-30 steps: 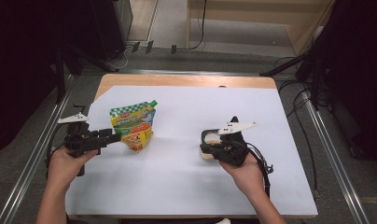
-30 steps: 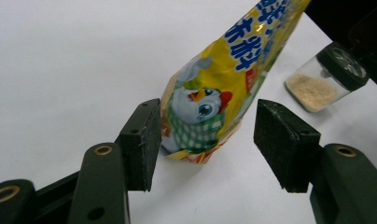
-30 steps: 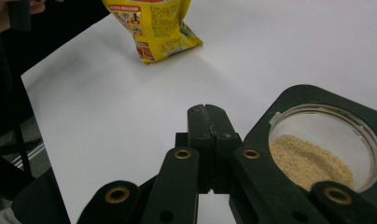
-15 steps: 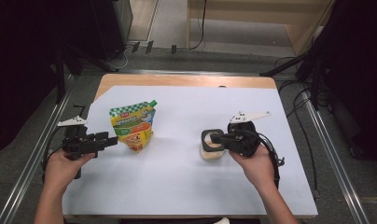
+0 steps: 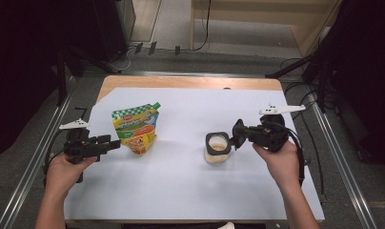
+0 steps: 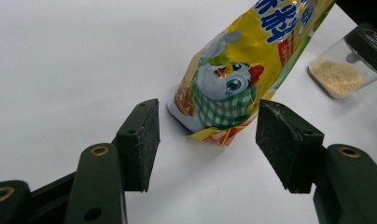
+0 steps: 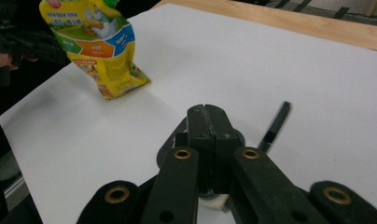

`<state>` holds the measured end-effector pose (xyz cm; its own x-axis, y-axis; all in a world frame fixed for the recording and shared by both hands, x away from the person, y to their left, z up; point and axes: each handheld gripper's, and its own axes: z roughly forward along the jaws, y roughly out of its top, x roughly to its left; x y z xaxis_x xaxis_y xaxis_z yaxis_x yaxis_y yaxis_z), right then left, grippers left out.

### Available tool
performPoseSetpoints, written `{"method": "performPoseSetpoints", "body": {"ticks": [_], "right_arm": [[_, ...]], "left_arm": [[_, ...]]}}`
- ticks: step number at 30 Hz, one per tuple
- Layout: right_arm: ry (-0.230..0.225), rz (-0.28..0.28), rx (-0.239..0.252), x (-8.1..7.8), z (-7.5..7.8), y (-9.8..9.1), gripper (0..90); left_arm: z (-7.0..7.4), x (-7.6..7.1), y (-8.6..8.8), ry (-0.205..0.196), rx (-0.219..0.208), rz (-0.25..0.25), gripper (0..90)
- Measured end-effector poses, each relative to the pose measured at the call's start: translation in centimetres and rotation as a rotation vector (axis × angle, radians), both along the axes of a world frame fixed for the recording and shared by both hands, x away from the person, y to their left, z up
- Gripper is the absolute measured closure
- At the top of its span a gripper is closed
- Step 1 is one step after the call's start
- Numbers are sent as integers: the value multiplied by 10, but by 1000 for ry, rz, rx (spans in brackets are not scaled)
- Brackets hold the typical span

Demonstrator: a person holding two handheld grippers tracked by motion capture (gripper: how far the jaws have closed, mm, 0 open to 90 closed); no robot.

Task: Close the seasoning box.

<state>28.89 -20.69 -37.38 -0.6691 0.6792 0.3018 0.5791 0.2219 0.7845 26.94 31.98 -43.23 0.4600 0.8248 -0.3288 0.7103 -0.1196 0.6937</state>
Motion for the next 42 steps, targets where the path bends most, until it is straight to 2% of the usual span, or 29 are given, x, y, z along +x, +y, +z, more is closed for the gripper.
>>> {"method": "performPoseSetpoints", "body": {"ticks": [2, 4, 5, 14, 27, 37, 42], "right_arm": [[-10, -18, -2, 0, 2, -7, 900], [-9, -37, -2, 1, 2, -13, 900], [-8, -47, 0, 1, 2, -15, 900], [18, -111, -6, 8, -13, -32, 900], [74, -101, -37, 15, -38, -18, 900], [93, -95, -38, 16, -47, -13, 900], [94, -83, -22, 15, -48, -14, 900]], "left_arm": [[1, 0, 0, -1, -19, -10, 410], [2, -1, 1, -15, -18, -9, 410], [2, -1, 2, -10, -20, -4, 410], [-1, 0, 1, 4, 3, -5, 406], [-3, 1, 2, 8, 3, -11, 402], [-3, 2, 1, 11, 4, -14, 398], [-2, 3, -1, -6, 7, -26, 404]]}}
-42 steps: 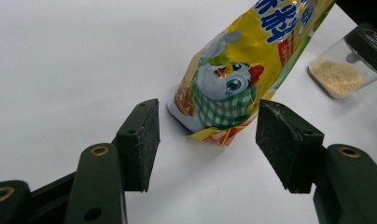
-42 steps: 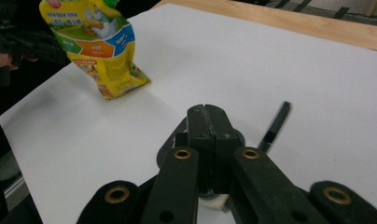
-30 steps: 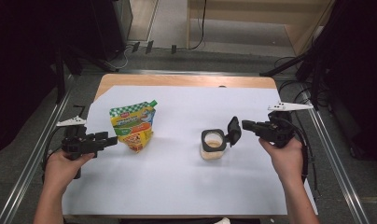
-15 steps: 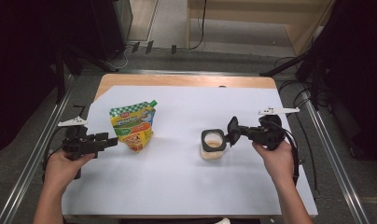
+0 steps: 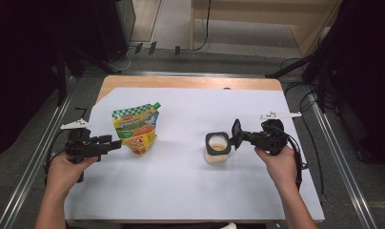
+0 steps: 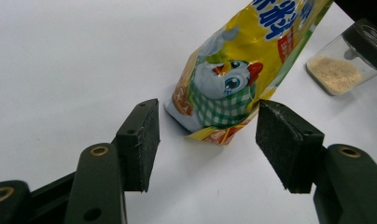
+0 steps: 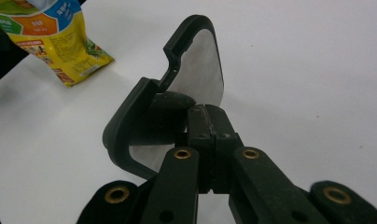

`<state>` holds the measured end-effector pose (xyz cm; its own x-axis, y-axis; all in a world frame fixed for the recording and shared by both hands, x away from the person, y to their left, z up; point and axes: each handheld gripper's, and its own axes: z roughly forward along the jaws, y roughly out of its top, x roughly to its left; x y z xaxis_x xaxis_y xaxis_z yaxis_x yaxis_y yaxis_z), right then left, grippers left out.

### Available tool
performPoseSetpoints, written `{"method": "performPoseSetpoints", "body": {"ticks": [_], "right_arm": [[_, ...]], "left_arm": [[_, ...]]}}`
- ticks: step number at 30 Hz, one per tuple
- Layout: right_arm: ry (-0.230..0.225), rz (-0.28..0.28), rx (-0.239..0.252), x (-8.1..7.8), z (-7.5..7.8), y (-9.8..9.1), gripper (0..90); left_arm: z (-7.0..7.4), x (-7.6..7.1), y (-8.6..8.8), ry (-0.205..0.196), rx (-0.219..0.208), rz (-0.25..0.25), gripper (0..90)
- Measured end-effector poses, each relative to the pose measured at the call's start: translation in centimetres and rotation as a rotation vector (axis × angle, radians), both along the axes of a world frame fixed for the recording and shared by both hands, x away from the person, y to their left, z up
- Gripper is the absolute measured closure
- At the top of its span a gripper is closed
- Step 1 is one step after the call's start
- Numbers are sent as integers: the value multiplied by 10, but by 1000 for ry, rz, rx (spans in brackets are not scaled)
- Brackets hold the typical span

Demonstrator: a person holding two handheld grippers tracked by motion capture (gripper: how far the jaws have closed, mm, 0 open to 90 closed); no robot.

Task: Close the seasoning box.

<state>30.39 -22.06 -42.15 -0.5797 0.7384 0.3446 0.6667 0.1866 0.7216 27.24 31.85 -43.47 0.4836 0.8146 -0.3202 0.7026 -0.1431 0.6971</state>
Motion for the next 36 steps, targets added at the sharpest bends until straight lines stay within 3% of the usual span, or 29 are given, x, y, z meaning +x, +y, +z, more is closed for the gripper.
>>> {"method": "performPoseSetpoints", "body": {"ticks": [12, 23, 30, 36], "right_arm": [[2, 19, 12, 1, -1, 4, 900], [-3, 29, 9, -3, -3, 12, 900], [-7, 45, 32, -4, -1, 16, 900], [-6, 66, 18, -5, -2, 21, 900]], "left_arm": [[-1, 2, 0, 2, -16, -4, 385], [-2, -1, -1, 12, 20, -1, 385], [-2, -2, 1, 15, 19, 7, 382], [-2, -1, 0, 27, 16, 8, 379]]}}
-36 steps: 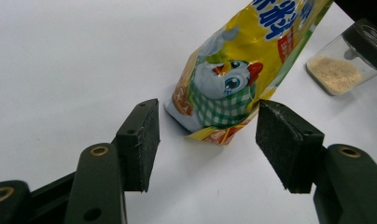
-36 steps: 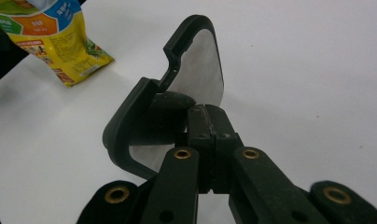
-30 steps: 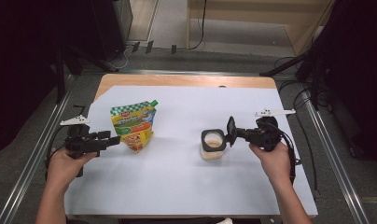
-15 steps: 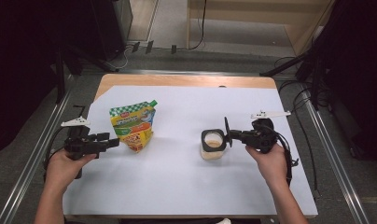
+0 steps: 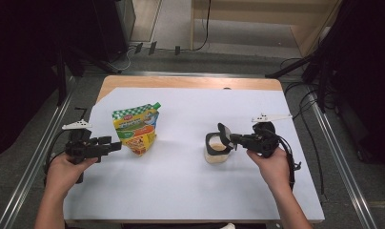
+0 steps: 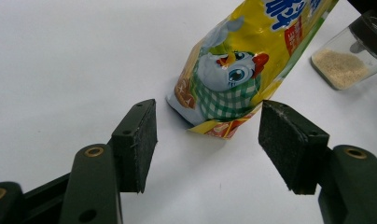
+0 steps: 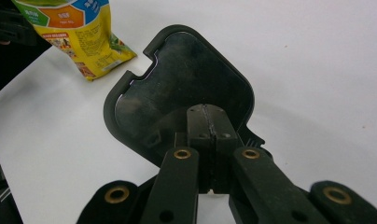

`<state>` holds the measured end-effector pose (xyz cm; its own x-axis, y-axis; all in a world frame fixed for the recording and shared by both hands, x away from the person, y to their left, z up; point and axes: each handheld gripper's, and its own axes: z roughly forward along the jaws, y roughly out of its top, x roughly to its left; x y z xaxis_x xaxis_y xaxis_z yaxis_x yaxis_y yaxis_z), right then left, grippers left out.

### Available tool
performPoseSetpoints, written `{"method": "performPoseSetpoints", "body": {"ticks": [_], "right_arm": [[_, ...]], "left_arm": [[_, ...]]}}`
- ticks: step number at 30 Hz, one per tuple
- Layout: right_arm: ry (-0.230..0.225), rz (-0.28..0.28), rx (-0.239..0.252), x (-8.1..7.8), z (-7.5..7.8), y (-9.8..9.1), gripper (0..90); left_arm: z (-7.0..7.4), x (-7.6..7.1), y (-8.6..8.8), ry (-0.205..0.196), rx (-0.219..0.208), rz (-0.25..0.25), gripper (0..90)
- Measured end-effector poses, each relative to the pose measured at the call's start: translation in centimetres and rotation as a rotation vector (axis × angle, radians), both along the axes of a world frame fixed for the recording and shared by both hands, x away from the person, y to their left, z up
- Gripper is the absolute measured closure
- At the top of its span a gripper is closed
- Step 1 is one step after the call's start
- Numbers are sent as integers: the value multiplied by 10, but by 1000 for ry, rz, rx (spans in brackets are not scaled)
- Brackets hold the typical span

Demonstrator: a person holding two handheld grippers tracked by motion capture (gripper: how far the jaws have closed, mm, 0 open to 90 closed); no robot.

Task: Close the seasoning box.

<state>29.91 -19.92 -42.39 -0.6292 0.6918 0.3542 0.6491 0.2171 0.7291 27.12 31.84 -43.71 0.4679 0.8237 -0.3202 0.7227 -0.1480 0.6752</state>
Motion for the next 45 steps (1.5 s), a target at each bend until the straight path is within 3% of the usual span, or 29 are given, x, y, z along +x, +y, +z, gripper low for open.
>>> {"method": "performPoseSetpoints", "body": {"ticks": [20, 25, 31, 34, 45], "right_arm": [[5, 60, -66, -2, -11, 24, 897], [-47, 44, -78, -3, -9, 20, 766], [-78, 9, -34, 0, -7, 4, 632], [-98, 0, -40, 1, -8, -3, 567], [-148, -75, -41, 7, -13, -36, 452]], "left_arm": [[-1, 0, 0, 3, 6, -3, 379], [-1, 0, 0, 2, 9, -4, 378], [-1, 1, -2, 8, 15, -3, 377], [-1, 0, -3, 1, 21, -7, 378], [-2, 1, -4, 6, 31, -12, 380]]}}
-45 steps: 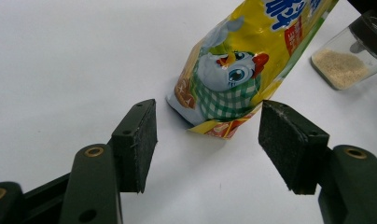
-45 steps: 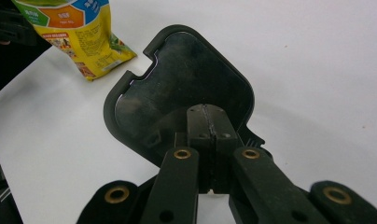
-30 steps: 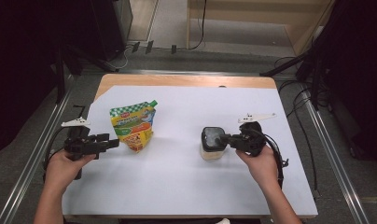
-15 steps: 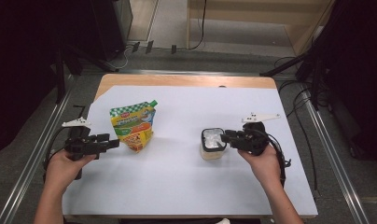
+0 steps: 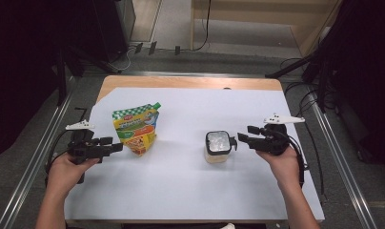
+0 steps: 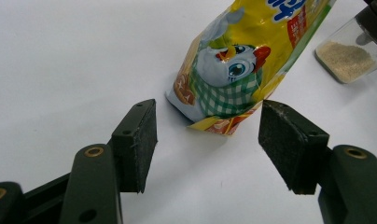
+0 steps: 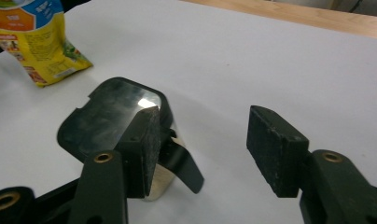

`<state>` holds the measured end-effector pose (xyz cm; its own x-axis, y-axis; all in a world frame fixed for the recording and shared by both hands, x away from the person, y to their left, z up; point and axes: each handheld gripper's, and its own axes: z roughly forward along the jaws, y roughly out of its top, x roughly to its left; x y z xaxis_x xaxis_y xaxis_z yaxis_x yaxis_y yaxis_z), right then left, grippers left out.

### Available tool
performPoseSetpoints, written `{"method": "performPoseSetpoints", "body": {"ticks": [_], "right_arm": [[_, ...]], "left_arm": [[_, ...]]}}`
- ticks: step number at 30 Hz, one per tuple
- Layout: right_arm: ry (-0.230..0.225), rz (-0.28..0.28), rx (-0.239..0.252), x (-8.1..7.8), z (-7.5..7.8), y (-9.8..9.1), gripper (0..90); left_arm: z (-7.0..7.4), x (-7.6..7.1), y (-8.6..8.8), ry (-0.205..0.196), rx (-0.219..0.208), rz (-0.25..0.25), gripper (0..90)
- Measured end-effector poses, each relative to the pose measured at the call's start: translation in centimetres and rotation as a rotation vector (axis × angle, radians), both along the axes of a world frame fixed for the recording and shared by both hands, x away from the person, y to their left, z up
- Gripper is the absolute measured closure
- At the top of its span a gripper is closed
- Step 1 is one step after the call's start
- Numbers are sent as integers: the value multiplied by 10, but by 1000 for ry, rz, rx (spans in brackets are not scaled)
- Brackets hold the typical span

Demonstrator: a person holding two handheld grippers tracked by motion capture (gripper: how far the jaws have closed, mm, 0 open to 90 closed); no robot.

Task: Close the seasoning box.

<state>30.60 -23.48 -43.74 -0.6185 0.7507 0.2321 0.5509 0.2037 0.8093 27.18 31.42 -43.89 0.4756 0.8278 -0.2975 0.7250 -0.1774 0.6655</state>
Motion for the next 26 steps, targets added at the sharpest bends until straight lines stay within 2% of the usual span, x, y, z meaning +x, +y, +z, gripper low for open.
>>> {"method": "performPoseSetpoints", "body": {"ticks": [5, 7, 12, 21, 26], "right_arm": [[12, -8, 15, 3, -6, -15, 398], [-13, -29, 3, 4, -11, -19, 373], [-13, -56, -17, 6, -18, -28, 356], [3, -103, -55, 9, -32, -37, 315], [0, -102, -71, 10, -35, -36, 306]], "left_arm": [[0, 0, -1, 4, 1, -4, 380], [-1, 0, -2, 2, 3, -7, 380], [-1, 1, -3, 4, 6, -12, 380], [-1, 0, -3, 0, 8, -14, 381], [-1, 1, -3, 1, 5, -17, 381]]}}
